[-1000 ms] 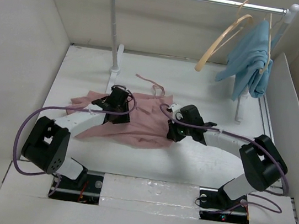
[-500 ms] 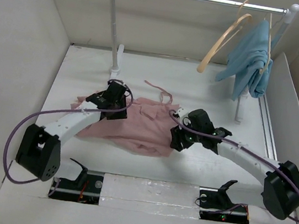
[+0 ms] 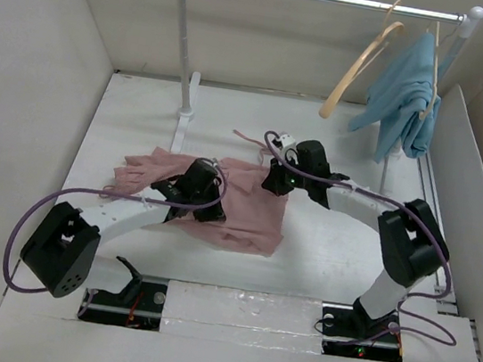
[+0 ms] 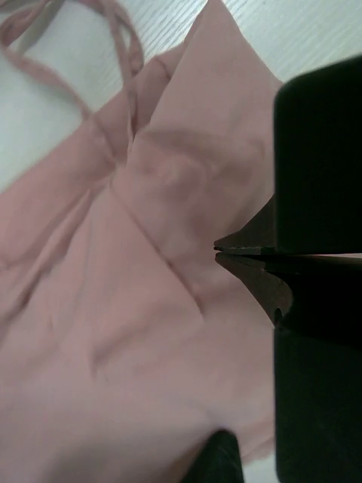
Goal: Place the trousers on the hanger
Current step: Fold the trousers at the center of the board.
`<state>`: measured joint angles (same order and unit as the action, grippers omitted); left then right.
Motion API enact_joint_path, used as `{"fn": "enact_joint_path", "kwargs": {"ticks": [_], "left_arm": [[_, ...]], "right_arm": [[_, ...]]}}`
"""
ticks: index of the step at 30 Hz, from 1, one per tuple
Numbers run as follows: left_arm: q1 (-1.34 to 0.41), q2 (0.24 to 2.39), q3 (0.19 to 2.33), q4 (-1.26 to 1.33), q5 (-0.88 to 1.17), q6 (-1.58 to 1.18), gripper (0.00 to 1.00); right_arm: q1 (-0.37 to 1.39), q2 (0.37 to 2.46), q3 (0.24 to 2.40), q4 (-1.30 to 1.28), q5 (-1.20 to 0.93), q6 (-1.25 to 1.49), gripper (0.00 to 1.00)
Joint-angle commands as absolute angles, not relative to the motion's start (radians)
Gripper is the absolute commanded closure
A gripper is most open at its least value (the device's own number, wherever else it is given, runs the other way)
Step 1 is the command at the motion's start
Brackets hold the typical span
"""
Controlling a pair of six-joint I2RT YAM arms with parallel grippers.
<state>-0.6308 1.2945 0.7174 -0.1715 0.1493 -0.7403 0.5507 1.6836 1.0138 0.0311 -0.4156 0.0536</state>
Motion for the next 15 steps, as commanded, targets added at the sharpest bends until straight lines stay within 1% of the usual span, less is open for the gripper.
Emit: {"fn": "enact_joint_path", "kwargs": {"ticks": [1, 4, 7, 11, 12, 13, 14, 15], "left_arm": [[-0.624, 1.292, 0.646, -0.095, 0.16, -0.819, 1.0], [-0.624, 1.315, 0.554, -0.115, 0.147, -0.837, 1.0], [-0.624, 1.322, 0.528, -0.12, 0.14, -0.848, 1.0], [-0.624, 1.267, 0.56, -0.155, 0.149, -0.841, 0.99], [-0.624, 1.234, 0.633, -0.22, 0.143, -0.819, 0.96], [-0.624, 1.233, 0.634, -0.221, 0.14, -0.819, 0.96], [-0.624, 1.201, 0.665, -0.247, 0.14, -0.812, 0.96], [-0.624, 1.186, 0.696, -0.267, 0.143, -0.799, 0.95]], "right_arm": [[0.488, 1.736, 0.997, 0.236, -0.399, 0.133, 1.0], [0.456, 1.854, 1.017, 0.27, -0.356, 0.175, 1.0], [0.456, 1.891, 1.046, 0.238, -0.353, 0.192, 1.0], [0.465, 1.922, 1.11, 0.187, -0.354, 0.181, 1.0], [0.475, 1.883, 1.135, 0.139, -0.356, 0.167, 0.95], [0.476, 1.882, 1.135, 0.138, -0.356, 0.167, 0.95], [0.485, 1.828, 1.143, 0.123, -0.354, 0.144, 0.84], [0.485, 1.792, 1.144, 0.101, -0.348, 0.137, 0.78]]}}
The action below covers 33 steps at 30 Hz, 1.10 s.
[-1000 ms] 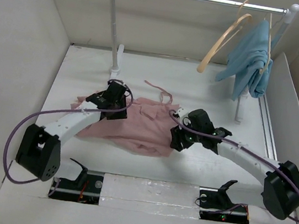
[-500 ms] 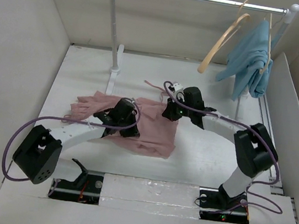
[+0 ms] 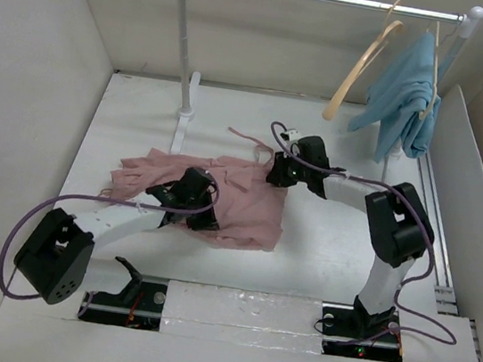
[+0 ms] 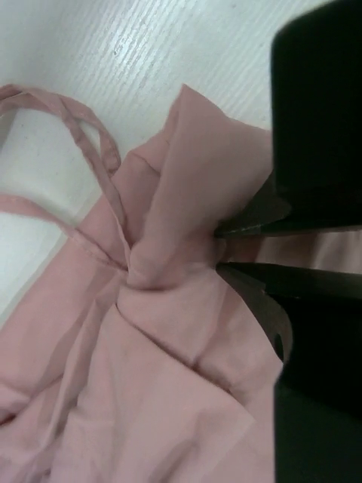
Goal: Place the trousers on the hanger
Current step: Fold the trousers at the center of the board.
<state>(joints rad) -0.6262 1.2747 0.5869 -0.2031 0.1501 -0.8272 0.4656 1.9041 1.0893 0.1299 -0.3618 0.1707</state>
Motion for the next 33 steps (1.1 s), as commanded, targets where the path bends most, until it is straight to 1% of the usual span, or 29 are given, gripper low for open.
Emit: {"fn": "enact_joint_path", "kwargs": {"ticks": [1, 2, 4, 7, 8, 10, 11, 12, 13, 17, 19, 22, 23, 25, 26, 27, 28, 29, 30, 31, 32, 33], "left_arm": [[-0.624, 1.171, 0.756, -0.299, 0.147, -0.781, 0.95], [-0.624, 1.145, 0.787, -0.313, 0.149, -0.772, 0.95], [-0.624, 1.126, 0.853, -0.318, 0.144, -0.749, 0.94], [-0.624, 1.137, 0.894, -0.299, 0.118, -0.735, 0.94], [-0.624, 1.172, 0.899, -0.29, 0.111, -0.721, 0.94], [-0.582, 1.219, 0.896, -0.259, 0.101, -0.715, 0.94], [-0.565, 1.267, 0.893, -0.246, 0.091, -0.718, 0.95], [-0.531, 1.285, 0.881, -0.229, 0.092, -0.716, 0.95], [-0.517, 1.307, 0.876, -0.194, 0.072, -0.718, 0.96], [-0.433, 1.394, 0.854, -0.163, 0.058, -0.753, 0.96], [-0.385, 1.413, 0.827, -0.138, 0.074, -0.768, 0.96], [-0.364, 1.422, 0.799, -0.127, 0.084, -0.769, 0.96], [-0.354, 1.419, 0.799, -0.133, 0.083, -0.765, 0.97], [-0.354, 1.387, 0.811, -0.155, 0.09, -0.755, 0.97], [-0.354, 1.362, 0.818, -0.158, 0.1, -0.75, 0.97], [-0.363, 1.338, 0.822, -0.161, 0.103, -0.746, 0.97], [-0.373, 1.284, 0.847, -0.176, 0.086, -0.738, 0.97], [-0.386, 1.252, 0.865, -0.193, 0.069, -0.721, 0.97], [-0.411, 1.232, 0.885, -0.208, 0.045, -0.707, 0.97], [-0.411, 1.191, 0.929, -0.242, 0.029, -0.697, 0.97], [-0.411, 1.175, 0.949, -0.253, 0.026, -0.672, 0.98], [-0.42, 1.161, 0.984, -0.261, 0.028, -0.661, 1.0]], "right_arm": [[0.509, 1.76, 1.143, 0.059, -0.332, 0.13, 0.74], [0.52, 1.726, 1.14, 0.042, -0.327, 0.115, 0.67], [0.561, 1.631, 1.108, 0.005, -0.293, 0.11, 0.63], [0.613, 1.527, 1.01, 0.017, -0.285, 0.147, 0.63], [0.629, 1.505, 0.976, 0.031, -0.282, 0.175, 0.73], [0.653, 1.459, 0.871, 0.08, -0.269, 0.202, 0.85], [0.667, 1.451, 0.835, 0.098, -0.264, 0.225, 0.96], [0.667, 1.451, 0.801, 0.127, -0.262, 0.236, 1.0], [0.667, 1.454, 0.743, 0.146, -0.267, 0.245, 1.0], [0.658, 1.52, 0.664, 0.196, -0.252, 0.256, 1.0], [0.658, 1.54, 0.657, 0.207, -0.258, 0.253, 1.0], [0.658, 1.534, 0.669, 0.178, -0.268, 0.244, 1.0], [0.658, 1.523, 0.682, 0.157, -0.27, 0.229, 0.96], [0.67, 1.464, 0.745, 0.056, -0.259, 0.207, 0.81], [0.67, 1.435, 0.774, 0.016, -0.256, 0.18, 0.64], [0.67, 1.375, 0.846, -0.091, -0.256, 0.164, 0.57], [0.67, 1.349, 0.888, -0.142, -0.261, 0.152, 0.52], [0.679, 1.323, 0.935, -0.196, -0.264, 0.123, 0.42], [0.68, 1.301, 0.986, -0.3, -0.267, 0.106, 0.38], [0.68, 1.264, 1.09, -0.343, -0.267, 0.092, 0.36], [0.68, 1.249, 1.142, -0.382, -0.262, 0.075, 0.33], [0.67, 1.237, 1.201, -0.452, -0.259, 0.066, 0.33]]}}
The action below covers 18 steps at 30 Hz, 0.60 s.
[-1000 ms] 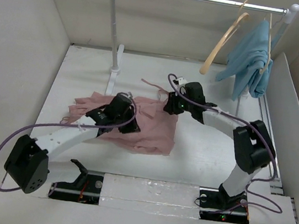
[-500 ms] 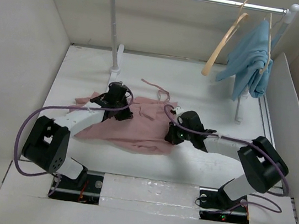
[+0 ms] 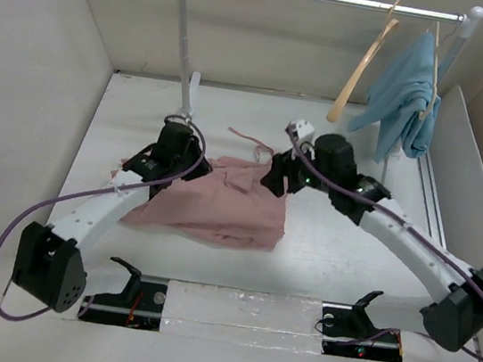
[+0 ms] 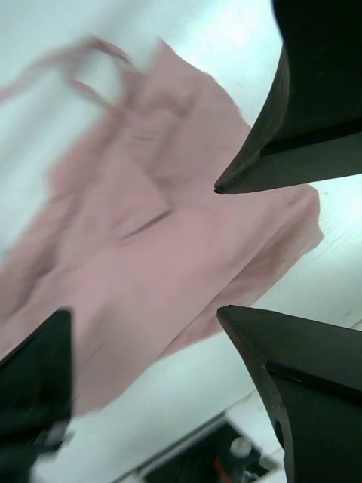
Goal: Place the trousers on the hanger
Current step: Fold the trousers at the center of the board, then pick up the hanger from the clothesline.
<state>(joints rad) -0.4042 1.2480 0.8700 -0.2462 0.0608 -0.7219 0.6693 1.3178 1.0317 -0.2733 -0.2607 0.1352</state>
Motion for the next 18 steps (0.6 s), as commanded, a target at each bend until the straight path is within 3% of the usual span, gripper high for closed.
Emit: {"fn": "enact_joint_path", "kwargs": {"ticks": [1, 2, 3, 4, 5, 8, 9, 11, 12, 13, 16, 18], "left_arm": [[-0.42, 1.145, 1.0, -0.274, 0.037, -0.649, 1.0], [-0.42, 1.134, 1.015, -0.273, 0.046, -0.632, 1.0], [-0.42, 1.12, 1.04, -0.267, 0.07, -0.609, 1.0], [-0.42, 1.117, 1.049, -0.265, 0.08, -0.604, 1.0], [-0.42, 1.115, 1.06, -0.262, 0.089, -0.598, 1.0], [-0.42, 1.117, 1.083, -0.261, 0.109, -0.584, 1.0], [-0.42, 1.117, 1.081, -0.256, 0.112, -0.58, 1.0], [-0.432, 1.112, 1.092, -0.267, 0.095, -0.54, 1.0], [-0.433, 1.112, 1.098, -0.271, 0.095, -0.54, 1.0], [-0.433, 1.108, 1.104, -0.279, 0.086, -0.516, 1.0], [-0.433, 1.101, 1.127, -0.296, 0.074, -0.476, 1.0], [-0.433, 1.104, 1.149, -0.325, 0.064, -0.442, 0.88]], "right_arm": [[0.661, 1.22, 1.306, -0.481, -0.258, 0.057, 0.34], [0.637, 1.215, 1.362, -0.506, -0.261, 0.035, 0.5], [0.605, 1.207, 1.472, -0.538, -0.27, 0.025, 0.76], [0.604, 1.207, 1.473, -0.548, -0.276, 0.025, 0.93], [0.58, 1.207, 1.573, -0.555, -0.293, 0.025, 1.0], [0.464, 1.235, 1.756, -0.561, -0.327, 0.029, 1.0], [0.395, 1.249, 1.796, -0.563, -0.336, 0.029, 0.96], [0.289, 1.313, 1.904, -0.54, -0.397, 0.049, 0.52], [0.288, 1.313, 1.905, -0.54, -0.397, 0.049, 0.52], [0.219, 1.327, 1.914, -0.522, -0.455, 0.063, 0.36], [0.12, 1.379, 1.902, -0.465, -0.474, 0.147, 0.25], [0.091, 1.405, 1.891, -0.427, -0.472, 0.195, 0.24]]}}
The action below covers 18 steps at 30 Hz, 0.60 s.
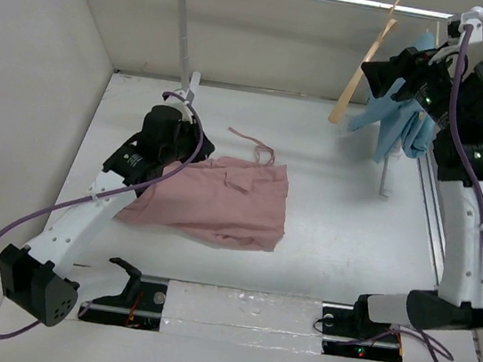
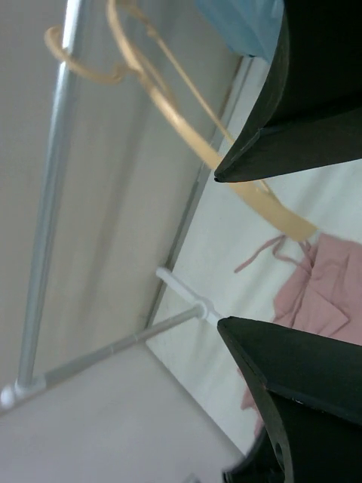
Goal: Place the trousers on the hanger
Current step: Pick up the hanger from the clothesline.
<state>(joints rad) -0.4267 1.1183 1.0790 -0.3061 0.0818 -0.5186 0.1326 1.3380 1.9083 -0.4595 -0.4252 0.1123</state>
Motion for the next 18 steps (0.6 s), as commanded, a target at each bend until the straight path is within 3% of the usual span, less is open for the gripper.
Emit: {"fn": "enact_joint_path", "kwargs": {"ticks": [1, 3, 5, 18], "left_arm": [[-0.433, 1.104, 1.15, -0.334, 0.06, -0.431, 0.84], [-0.433, 1.103, 1.135, -0.344, 0.063, -0.41, 0.74], [-0.433, 1.104, 1.121, -0.348, 0.086, -0.407, 0.7], [-0.433, 1.08, 0.999, -0.333, 0.112, -0.42, 0.7]], "right_arm": [[0.078, 1.423, 1.866, -0.393, -0.489, 0.236, 0.22], [0.067, 1.44, 1.855, -0.336, -0.492, 0.261, 0.21], [0.058, 1.492, 1.878, -0.33, -0.509, 0.282, 0.2], [0.067, 1.543, 1.672, -0.129, -0.479, 0.391, 0.24]]}}
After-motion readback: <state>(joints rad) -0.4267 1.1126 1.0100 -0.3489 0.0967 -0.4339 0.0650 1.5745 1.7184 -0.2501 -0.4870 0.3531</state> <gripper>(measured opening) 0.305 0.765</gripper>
